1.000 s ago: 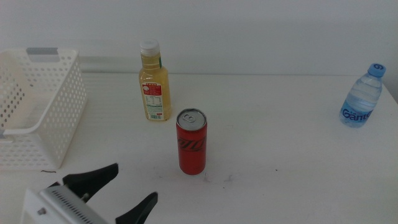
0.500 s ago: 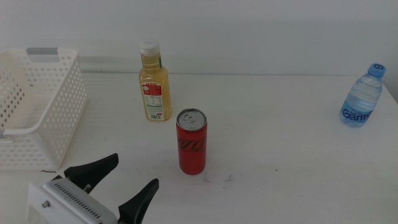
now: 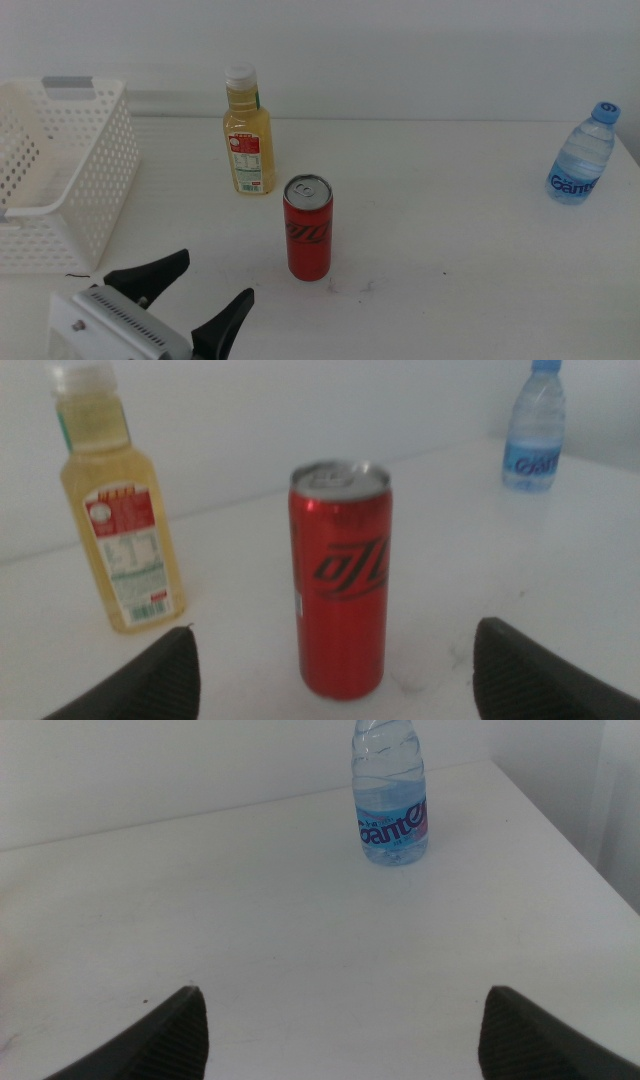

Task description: Use arms to grab the bottles and put them into the dustbin to the left of the table.

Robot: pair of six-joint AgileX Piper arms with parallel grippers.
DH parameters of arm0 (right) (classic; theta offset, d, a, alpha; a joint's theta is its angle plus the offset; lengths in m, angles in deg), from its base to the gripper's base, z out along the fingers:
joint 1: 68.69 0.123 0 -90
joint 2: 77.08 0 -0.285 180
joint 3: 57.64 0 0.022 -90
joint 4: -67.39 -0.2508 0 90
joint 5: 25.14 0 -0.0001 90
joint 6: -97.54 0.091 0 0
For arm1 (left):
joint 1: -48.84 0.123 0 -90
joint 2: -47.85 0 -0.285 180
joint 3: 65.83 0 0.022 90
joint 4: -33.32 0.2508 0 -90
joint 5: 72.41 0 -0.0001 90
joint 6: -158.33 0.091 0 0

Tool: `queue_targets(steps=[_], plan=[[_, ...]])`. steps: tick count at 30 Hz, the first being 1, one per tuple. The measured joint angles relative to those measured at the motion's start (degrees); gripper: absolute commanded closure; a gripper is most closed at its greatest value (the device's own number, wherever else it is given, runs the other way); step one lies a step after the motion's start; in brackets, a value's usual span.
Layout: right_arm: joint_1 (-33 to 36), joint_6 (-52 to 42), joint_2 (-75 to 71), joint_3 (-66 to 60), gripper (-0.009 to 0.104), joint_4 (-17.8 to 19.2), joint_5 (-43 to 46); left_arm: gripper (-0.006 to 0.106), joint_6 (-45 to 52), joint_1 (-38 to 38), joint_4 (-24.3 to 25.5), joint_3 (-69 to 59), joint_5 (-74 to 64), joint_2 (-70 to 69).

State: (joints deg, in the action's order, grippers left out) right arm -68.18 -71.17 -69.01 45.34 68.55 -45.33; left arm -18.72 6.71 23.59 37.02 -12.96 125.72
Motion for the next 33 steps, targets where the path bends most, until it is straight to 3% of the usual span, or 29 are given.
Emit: queue_targets(steps=[10,21,33], plan=[[0.00,0.00,0.00,0.00,0.021,0.00,0.00,0.007,-2.21,0.00,-0.32,1.32,8.73,14.63],[0.00,0.00,0.00,0.00,0.021,0.00,0.00,0.007,-2.94,0.00,0.79,13.40,9.57,28.95],[0.00,0.00,0.00,0.00,0.021,0.00,0.00,0.007,-2.94,0.00,-1.28,26.48,9.79,41.72]])
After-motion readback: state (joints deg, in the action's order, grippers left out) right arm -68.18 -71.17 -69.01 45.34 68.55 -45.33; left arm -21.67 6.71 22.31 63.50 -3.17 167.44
